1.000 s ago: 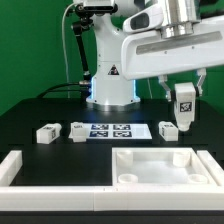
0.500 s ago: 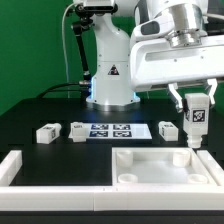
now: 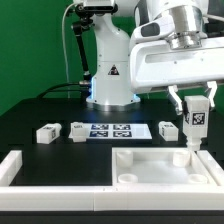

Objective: Assemble square table

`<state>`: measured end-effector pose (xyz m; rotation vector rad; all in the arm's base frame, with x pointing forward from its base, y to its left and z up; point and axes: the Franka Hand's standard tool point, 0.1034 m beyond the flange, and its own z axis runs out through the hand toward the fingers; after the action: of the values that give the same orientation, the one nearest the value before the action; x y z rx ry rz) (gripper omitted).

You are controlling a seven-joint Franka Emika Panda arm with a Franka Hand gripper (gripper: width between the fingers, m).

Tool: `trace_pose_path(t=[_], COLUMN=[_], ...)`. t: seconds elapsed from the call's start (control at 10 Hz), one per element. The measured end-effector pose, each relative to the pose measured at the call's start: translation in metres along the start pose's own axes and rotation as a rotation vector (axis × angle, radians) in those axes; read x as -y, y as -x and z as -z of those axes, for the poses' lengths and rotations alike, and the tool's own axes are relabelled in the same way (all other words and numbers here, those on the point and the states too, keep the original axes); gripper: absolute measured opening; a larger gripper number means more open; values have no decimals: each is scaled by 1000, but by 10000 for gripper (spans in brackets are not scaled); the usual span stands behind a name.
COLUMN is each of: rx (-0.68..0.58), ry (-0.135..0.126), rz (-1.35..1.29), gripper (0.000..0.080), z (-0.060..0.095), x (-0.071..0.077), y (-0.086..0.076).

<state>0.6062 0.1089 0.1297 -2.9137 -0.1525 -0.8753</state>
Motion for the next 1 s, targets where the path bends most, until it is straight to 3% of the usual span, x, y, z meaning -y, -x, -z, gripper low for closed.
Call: trace_pose_path(t=[0.2,0.4,1.0], rx=[-1,5,3], ry=[1,1,-2], rz=[-4,-5,3], gripper=[291,291,291], z=[-18,-30,-45], x=[-4,-2,0], y=[-2,11,15])
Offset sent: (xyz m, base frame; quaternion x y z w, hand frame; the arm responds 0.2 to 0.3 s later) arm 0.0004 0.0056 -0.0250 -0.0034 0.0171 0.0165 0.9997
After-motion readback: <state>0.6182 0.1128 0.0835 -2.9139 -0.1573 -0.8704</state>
